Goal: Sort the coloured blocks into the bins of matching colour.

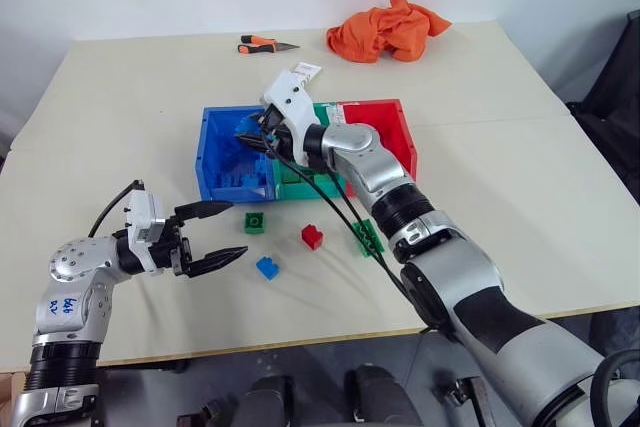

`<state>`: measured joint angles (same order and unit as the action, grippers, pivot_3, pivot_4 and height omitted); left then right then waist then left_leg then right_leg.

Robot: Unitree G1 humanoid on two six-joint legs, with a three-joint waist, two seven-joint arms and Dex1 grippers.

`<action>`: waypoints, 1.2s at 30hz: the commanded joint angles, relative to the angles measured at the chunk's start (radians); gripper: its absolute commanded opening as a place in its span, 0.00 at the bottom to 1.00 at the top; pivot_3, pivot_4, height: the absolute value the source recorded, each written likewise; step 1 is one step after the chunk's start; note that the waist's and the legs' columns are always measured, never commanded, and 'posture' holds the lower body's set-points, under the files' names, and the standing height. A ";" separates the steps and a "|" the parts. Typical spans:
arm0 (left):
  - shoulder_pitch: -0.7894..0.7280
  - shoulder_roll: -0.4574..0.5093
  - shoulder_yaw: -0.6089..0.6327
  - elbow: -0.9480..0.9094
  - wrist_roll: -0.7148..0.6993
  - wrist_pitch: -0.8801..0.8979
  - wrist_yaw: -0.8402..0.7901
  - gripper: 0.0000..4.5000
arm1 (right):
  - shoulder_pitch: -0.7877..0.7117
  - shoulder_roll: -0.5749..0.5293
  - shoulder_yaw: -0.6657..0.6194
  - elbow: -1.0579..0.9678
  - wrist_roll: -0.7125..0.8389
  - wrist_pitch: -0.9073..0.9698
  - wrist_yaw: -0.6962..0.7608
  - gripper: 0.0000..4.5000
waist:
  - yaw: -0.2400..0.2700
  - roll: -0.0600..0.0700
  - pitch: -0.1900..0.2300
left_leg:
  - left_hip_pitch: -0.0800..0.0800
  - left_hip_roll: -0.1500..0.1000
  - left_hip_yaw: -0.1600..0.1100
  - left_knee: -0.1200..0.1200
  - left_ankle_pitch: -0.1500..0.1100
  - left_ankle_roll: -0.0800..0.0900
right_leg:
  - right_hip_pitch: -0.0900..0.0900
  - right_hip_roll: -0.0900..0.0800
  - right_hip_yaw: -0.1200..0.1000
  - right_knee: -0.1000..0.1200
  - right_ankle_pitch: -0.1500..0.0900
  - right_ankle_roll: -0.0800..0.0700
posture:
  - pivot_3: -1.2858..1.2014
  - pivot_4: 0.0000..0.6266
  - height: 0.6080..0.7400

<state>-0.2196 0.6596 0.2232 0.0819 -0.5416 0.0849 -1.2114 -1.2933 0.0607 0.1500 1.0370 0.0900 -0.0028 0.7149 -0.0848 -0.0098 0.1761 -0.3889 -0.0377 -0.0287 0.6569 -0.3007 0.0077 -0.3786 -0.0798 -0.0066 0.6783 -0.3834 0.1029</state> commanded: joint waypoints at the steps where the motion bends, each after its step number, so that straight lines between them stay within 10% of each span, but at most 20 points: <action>1: 0.004 -0.004 0.013 -0.029 0.001 -0.023 0.013 1.00 | -0.053 0.025 -0.020 0.034 -0.011 -0.050 0.006 0.49 | 0.000 0.000 0.000 | 0.000 0.000 0.000 0.000 0.000 0.000 | 0.000 0.000 0.000 0.000 0.000 0.000 | 0.52 0.24 1.00; 6: -0.002 -0.009 0.007 -0.022 0.002 -0.030 0.021 1.00 | -0.046 0.030 -0.031 0.033 -0.022 -0.112 0.011 0.84 | 0.000 0.000 0.000 | 0.000 0.000 -0.001 0.000 0.000 0.000 | 0.000 0.000 -0.001 0.000 0.000 0.000 | 0.52 0.24 1.00; 15: -0.058 -0.022 -0.022 0.038 0.015 -0.045 0.002 1.00 | 0.117 -0.115 -0.040 -0.316 0.030 -0.061 0.195 0.84 | 0.009 0.000 0.000 | -0.001 -0.001 -0.005 0.002 0.000 0.000 | 0.002 0.000 -0.002 0.000 0.000 0.000 | 0.52 0.24 1.00; 24: -0.092 -0.021 -0.035 0.107 0.023 -0.065 -0.037 1.00 | 0.593 -0.537 -0.093 -1.054 0.220 0.286 0.428 0.84 | 0.038 0.000 0.000 | -0.004 -0.001 -0.007 0.004 -0.001 0.000 | 0.002 0.000 -0.003 -0.005 0.000 0.000 | 0.52 0.24 1.00; 36: -0.102 -0.008 -0.027 0.155 0.032 -0.080 -0.067 1.00 | 1.156 -0.962 -0.455 -1.239 0.296 0.361 0.471 0.84 | 0.076 0.000 0.000 | -0.004 -0.001 -0.004 0.004 -0.001 0.002 | 0.008 0.000 -0.003 -0.019 0.000 -0.001 | 0.52 0.24 1.00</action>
<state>-0.3139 0.6430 0.1818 0.2493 -0.5055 0.0190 -1.2694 -0.1518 -0.8776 -0.2491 -0.1672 0.3763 0.3725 1.1773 -0.0092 -0.0094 0.1765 -0.3928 -0.0384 -0.0328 0.6609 -0.3022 0.0099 -0.3701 -0.0803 -0.0092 0.6588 -0.3837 0.1023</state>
